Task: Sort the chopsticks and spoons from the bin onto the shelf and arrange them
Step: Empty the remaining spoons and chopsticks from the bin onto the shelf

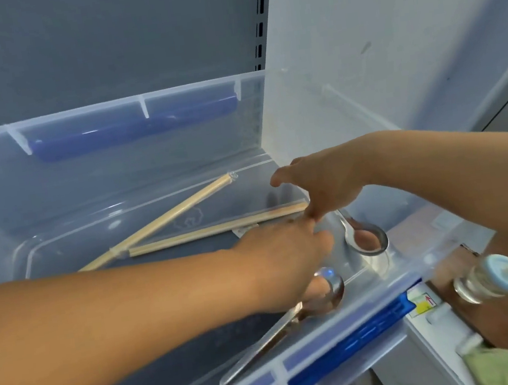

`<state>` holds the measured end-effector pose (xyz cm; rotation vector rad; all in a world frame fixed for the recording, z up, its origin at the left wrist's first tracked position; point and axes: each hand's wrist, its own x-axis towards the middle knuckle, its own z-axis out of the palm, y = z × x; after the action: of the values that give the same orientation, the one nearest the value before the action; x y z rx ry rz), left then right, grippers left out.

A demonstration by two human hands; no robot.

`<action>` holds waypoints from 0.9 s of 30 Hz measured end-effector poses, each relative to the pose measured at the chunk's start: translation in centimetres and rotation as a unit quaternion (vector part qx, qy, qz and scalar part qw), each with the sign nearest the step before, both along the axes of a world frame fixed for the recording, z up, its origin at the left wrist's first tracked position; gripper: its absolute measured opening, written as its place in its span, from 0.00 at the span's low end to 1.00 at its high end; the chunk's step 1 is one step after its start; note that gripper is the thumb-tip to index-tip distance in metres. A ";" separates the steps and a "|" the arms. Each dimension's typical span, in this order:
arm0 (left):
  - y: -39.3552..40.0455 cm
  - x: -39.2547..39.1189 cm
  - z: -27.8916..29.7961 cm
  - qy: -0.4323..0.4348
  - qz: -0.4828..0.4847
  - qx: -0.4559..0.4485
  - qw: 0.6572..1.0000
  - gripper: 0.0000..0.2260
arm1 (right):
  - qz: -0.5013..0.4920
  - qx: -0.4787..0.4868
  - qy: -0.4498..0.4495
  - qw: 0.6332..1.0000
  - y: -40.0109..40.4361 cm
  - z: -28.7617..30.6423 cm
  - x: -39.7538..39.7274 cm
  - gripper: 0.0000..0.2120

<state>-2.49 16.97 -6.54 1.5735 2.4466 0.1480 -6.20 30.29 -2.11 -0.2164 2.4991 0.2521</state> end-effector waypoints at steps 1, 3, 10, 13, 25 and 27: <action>0.1 -0.5 -0.2 -0.011 0.007 0.006 1.000 0.08 | 0.006 0.005 0.002 1.000 0.0 -0.1 0.1 0.39; 0.0 -1.8 -0.2 -0.025 0.044 -0.003 0.999 0.07 | 0.012 0.014 0.004 1.000 -0.1 -0.2 0.2 0.38; -1.8 -5.8 -0.2 0.026 0.161 -0.037 0.986 0.10 | -0.007 0.000 0.026 1.000 -0.7 0.0 -0.2 0.33; -3.0 -6.2 0.3 0.024 0.179 -0.046 0.982 0.15 | -0.001 0.079 0.036 0.996 -1.3 0.7 0.2 0.22; -7.6 -6.9 1.9 0.011 0.263 -0.141 0.954 0.29 | -0.070 -0.055 0.052 0.995 -3.4 -1.4 -1.2 0.33; -8.2 -6.8 2.1 -0.004 0.282 -0.172 0.944 0.27 | -0.084 -0.084 0.058 0.991 -3.7 -1.4 -1.5 0.32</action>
<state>-9.32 8.75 -4.47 0.7072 2.6632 -0.1734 -7.69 26.60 -3.48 -0.0594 2.6383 -0.0147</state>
